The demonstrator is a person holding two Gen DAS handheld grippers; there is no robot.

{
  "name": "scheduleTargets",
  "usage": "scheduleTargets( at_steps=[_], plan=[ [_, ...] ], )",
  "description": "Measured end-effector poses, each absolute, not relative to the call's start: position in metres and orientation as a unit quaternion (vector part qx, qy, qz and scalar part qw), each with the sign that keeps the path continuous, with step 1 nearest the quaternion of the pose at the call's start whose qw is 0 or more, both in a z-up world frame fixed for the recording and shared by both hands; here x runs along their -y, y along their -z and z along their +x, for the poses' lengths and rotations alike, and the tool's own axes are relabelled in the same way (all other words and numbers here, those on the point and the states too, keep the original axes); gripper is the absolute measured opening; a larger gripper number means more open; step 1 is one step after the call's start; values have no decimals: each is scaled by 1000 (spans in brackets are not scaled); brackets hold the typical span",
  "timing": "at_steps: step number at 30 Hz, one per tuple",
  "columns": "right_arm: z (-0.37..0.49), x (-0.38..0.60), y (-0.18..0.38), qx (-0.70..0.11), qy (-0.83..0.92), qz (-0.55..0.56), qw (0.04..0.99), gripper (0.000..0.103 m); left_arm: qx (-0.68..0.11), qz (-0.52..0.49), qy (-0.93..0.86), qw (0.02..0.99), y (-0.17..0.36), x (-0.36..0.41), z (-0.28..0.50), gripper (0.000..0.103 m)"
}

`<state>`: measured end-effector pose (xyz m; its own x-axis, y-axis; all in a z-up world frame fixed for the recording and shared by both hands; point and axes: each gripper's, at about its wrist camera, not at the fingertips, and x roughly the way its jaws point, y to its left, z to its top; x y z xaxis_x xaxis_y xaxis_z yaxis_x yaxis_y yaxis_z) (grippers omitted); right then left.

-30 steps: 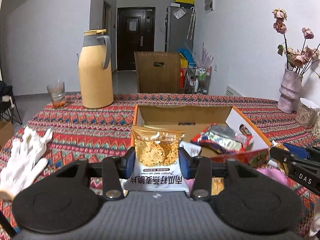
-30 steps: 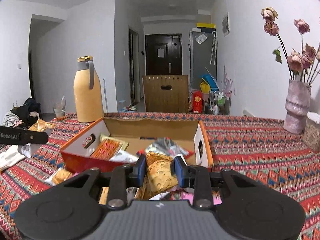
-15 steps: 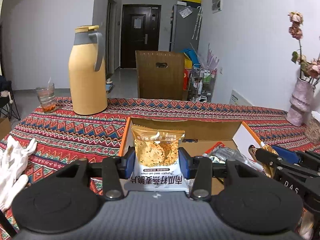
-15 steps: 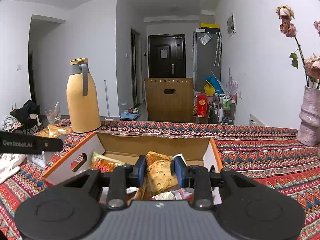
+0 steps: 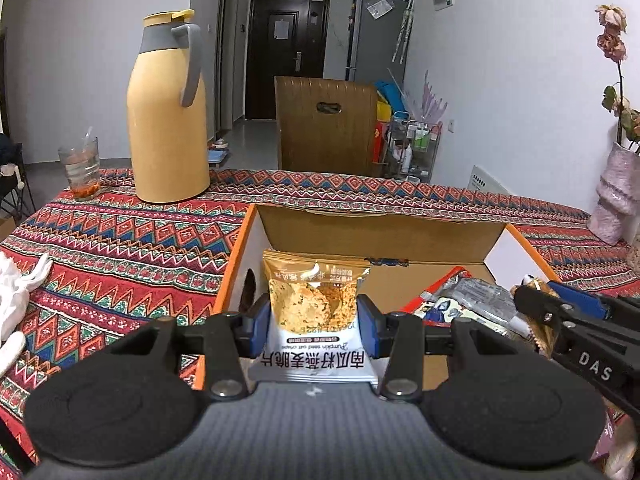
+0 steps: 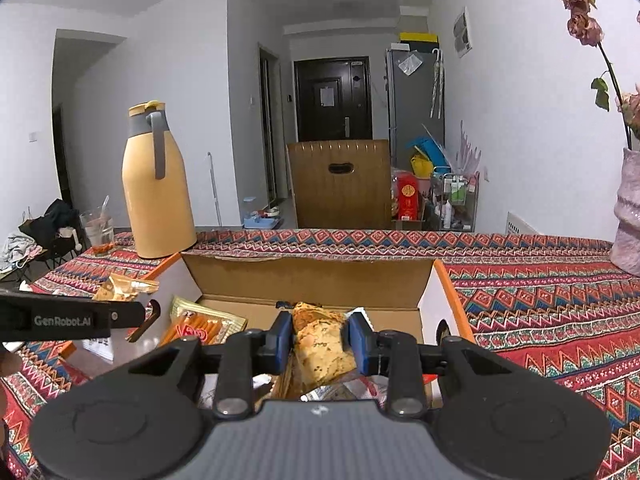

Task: Organize snacks
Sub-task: 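Lower both held packs into the cardboard box and open both tools, then move both tools back over the remaining snacks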

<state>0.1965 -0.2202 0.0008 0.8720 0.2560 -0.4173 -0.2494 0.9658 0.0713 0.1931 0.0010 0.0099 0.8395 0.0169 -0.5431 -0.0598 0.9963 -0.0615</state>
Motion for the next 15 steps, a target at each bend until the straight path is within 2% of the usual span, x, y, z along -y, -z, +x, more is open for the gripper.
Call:
scheduleTargets(
  at_steps=[1,4,5,6,7,8,9,10,12,15],
  plan=[
    [197,220,0,-220,-130,7,967,32,-281,-39,-20,959,-10,-1,192,46],
    [198,220,2,-225,-129,9,966,35,-275,-42,-23,960,-10,-2,189,61],
    [198,220,2,-224,-129,9,966,36,-272,-44,-24,961,-11,-2,188,71],
    [196,221,2,-222,-128,10,967,41,-268,-45,-27,962,-12,-3,186,83],
    [195,222,1,-219,-128,13,967,55,-262,-46,-32,963,-13,-4,185,88],
    [193,223,0,-216,-126,15,968,65,-255,-48,-38,965,-14,-4,183,98],
    [192,224,-1,-213,-124,17,969,82,-250,-49,-43,966,-15,-5,182,103],
    [190,225,-2,-208,-121,19,970,95,-245,-50,-46,967,-16,-6,181,103],
    [186,227,-4,-200,-119,25,972,103,-244,-54,-43,967,-18,-7,180,103],
    [185,229,-4,-197,-116,34,973,103,-248,-59,-48,966,-17,-10,180,103]
  ],
)
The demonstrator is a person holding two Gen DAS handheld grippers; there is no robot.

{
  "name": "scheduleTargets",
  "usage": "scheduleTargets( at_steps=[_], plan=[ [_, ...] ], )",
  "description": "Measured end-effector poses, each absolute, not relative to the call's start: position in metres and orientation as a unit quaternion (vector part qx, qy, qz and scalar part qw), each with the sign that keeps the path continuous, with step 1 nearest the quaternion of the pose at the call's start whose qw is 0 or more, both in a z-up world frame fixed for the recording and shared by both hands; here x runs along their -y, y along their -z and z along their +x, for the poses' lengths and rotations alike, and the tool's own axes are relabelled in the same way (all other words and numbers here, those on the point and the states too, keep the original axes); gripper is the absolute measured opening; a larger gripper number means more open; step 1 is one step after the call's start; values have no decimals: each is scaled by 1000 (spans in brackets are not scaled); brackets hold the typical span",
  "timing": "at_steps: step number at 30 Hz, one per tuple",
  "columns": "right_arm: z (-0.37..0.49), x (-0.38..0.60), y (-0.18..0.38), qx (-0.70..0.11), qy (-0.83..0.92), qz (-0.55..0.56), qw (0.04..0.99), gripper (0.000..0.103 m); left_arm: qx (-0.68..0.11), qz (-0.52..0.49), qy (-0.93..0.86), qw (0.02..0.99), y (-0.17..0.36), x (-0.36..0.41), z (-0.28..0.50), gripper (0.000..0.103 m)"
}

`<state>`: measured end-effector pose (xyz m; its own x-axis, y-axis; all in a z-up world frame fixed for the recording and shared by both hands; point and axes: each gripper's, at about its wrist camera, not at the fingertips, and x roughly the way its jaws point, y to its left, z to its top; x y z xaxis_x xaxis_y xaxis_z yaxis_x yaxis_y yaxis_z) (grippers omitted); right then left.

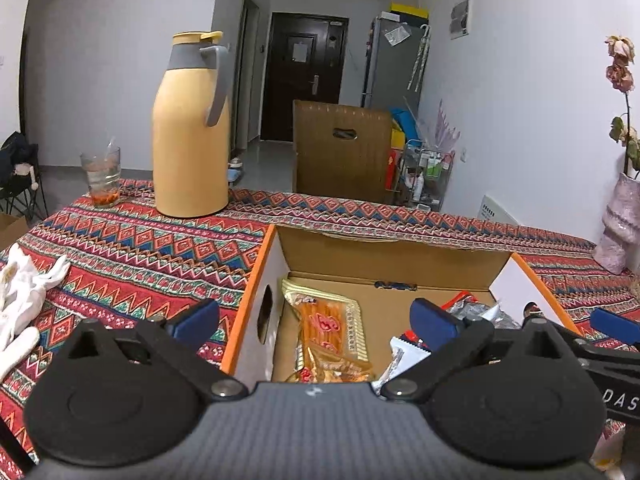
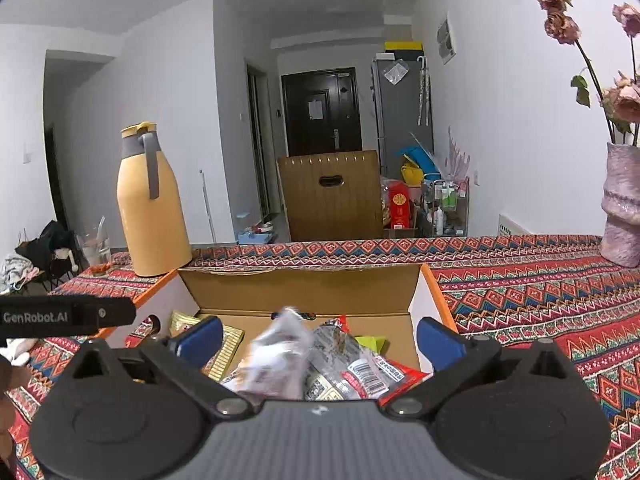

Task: Organize snacks
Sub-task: 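Move both tools back over the remaining snacks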

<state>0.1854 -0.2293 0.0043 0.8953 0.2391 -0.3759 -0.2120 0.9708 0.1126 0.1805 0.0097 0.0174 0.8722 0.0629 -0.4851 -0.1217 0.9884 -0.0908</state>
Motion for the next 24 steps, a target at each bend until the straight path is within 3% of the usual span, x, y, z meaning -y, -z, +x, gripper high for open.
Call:
scheduleTargets(
  at_steps=[24],
  plan=[
    [160,225,-23,-177,-100,27,979,103,-227,-52,-39,972,-43,-5,149,103]
  ],
)
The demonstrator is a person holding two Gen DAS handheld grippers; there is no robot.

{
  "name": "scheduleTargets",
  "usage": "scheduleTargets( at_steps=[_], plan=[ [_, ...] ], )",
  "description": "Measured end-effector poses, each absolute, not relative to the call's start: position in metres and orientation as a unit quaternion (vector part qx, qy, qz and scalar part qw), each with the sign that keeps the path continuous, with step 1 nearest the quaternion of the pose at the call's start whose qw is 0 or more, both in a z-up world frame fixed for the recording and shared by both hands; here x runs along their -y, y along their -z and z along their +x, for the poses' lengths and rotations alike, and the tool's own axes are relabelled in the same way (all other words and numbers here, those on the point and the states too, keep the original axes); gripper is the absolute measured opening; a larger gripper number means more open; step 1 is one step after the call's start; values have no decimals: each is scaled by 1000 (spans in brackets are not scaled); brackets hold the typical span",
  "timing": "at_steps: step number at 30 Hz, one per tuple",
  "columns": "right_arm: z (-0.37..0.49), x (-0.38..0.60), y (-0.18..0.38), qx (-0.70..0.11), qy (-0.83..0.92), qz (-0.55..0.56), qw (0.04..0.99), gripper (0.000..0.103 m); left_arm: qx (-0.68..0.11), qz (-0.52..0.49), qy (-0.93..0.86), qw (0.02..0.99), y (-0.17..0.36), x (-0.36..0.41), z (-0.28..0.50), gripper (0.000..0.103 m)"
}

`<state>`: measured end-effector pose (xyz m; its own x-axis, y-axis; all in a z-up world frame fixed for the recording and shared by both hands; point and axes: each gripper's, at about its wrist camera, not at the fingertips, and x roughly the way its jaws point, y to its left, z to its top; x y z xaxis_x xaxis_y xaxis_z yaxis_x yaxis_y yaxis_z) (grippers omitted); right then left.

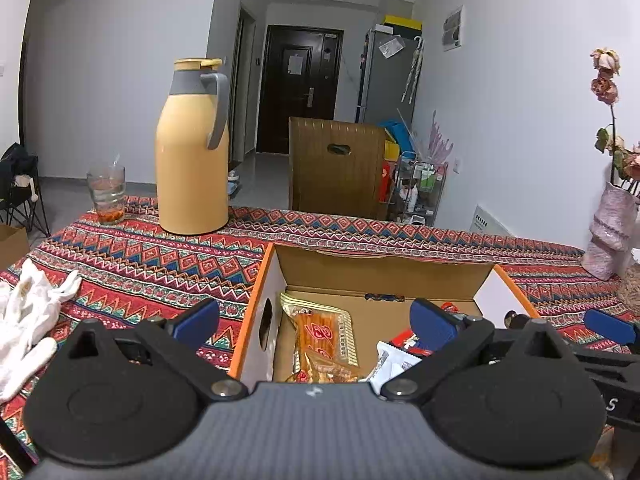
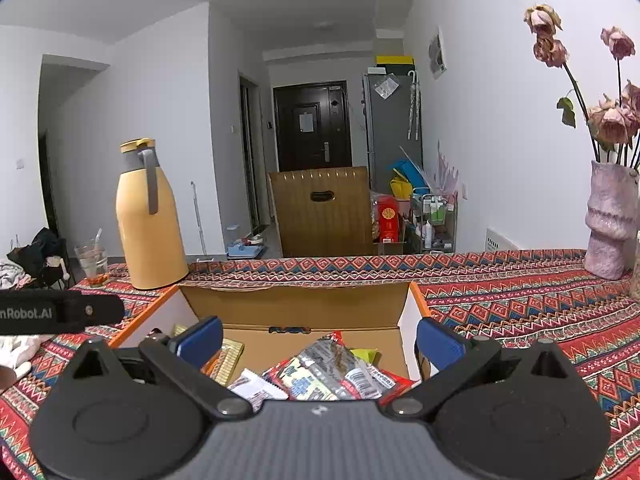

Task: Organize snacks
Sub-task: 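Move both tools back over the remaining snacks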

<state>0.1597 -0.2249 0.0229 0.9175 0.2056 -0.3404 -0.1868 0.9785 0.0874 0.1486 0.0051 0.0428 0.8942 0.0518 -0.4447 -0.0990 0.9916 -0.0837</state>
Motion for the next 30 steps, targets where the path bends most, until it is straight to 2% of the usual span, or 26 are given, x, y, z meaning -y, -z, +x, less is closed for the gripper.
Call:
scheduleTargets(
  at_steps=[10,30],
  plan=[
    [117,218,-16,-208,-119,17,971,103,-234,-41,-46,970,-44,-12,104,103],
    [36,214,14,-265,-133,12,955,103,-262,-20,-38,964,-14,-32,21,103]
  ],
)
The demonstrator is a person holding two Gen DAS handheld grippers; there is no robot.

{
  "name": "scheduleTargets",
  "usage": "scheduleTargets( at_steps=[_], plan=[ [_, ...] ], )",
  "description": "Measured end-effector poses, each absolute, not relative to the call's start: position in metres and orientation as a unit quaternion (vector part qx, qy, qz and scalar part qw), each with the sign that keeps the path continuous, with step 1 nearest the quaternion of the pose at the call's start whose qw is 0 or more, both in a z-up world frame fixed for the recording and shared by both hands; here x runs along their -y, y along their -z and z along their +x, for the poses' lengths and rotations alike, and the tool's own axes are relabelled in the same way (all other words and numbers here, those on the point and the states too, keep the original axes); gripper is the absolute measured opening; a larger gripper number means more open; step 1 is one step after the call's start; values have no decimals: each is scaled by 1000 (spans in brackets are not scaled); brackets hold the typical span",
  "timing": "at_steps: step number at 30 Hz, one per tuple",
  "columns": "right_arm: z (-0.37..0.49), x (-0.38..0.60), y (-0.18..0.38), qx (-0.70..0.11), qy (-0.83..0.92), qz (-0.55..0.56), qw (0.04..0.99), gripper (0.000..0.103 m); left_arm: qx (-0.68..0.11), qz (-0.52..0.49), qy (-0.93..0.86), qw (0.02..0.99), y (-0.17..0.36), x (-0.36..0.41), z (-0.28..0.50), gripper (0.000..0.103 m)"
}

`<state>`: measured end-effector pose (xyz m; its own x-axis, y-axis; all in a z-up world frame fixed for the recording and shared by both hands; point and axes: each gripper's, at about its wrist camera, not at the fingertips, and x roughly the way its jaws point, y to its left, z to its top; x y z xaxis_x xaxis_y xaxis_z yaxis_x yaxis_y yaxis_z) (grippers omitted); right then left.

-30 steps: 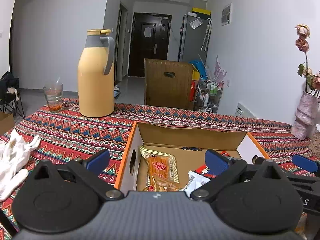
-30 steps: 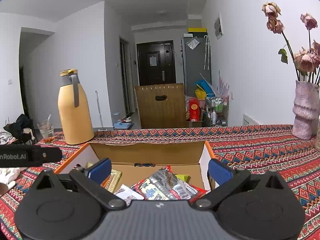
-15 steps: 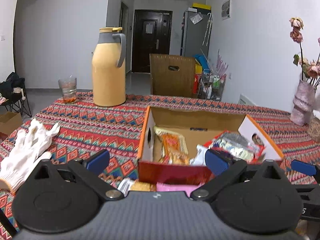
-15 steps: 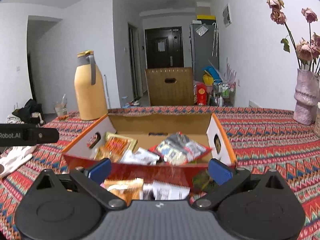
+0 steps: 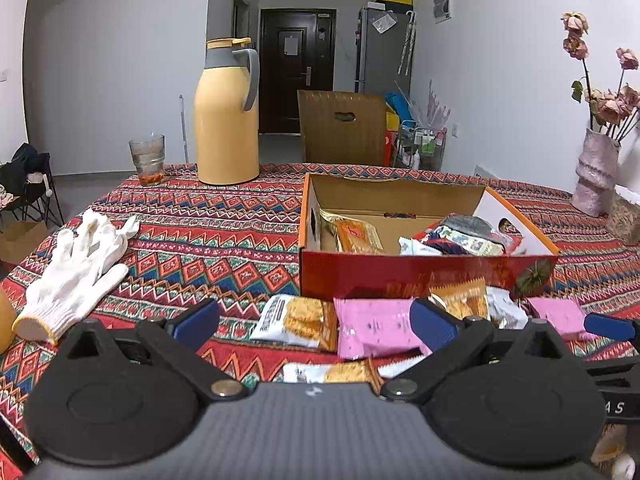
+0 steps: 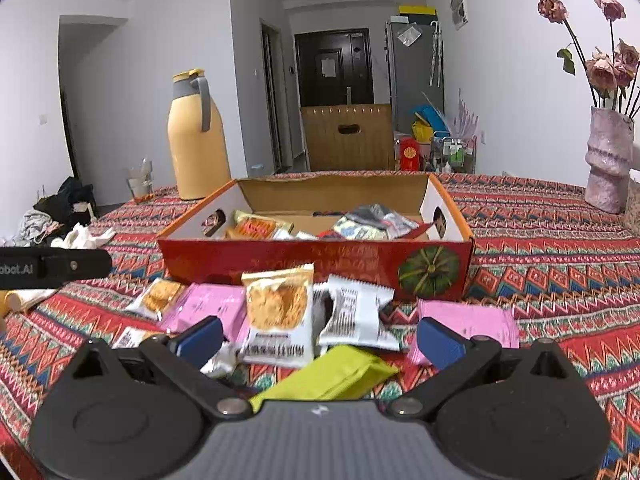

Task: Organize snacks
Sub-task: 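Move both tools back over the remaining snacks, then grasp the lime-green bar with the right tool and lift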

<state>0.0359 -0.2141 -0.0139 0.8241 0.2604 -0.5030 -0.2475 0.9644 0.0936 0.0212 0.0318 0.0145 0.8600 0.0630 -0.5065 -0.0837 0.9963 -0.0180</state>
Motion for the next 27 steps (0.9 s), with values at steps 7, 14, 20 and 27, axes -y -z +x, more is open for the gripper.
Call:
scheduleTargets(
  at_steps=[7,14,20,27],
  plan=[
    [21,206,24,-286,-133,0,949,103,-272,-11,-36,962,0,-37,5,103],
    [9,194,32,-306,-142,-16,941,103,-292,-17,-33,956,13,-44,-5,103],
    [12,187,38,-318,-130,-25,939,103,-305,-20,-35,951,22,-49,-10,103],
    [34,181,46,-344,-105,-30,933,103,-311,-25,-36,949,26,-52,-7,103]
  ],
)
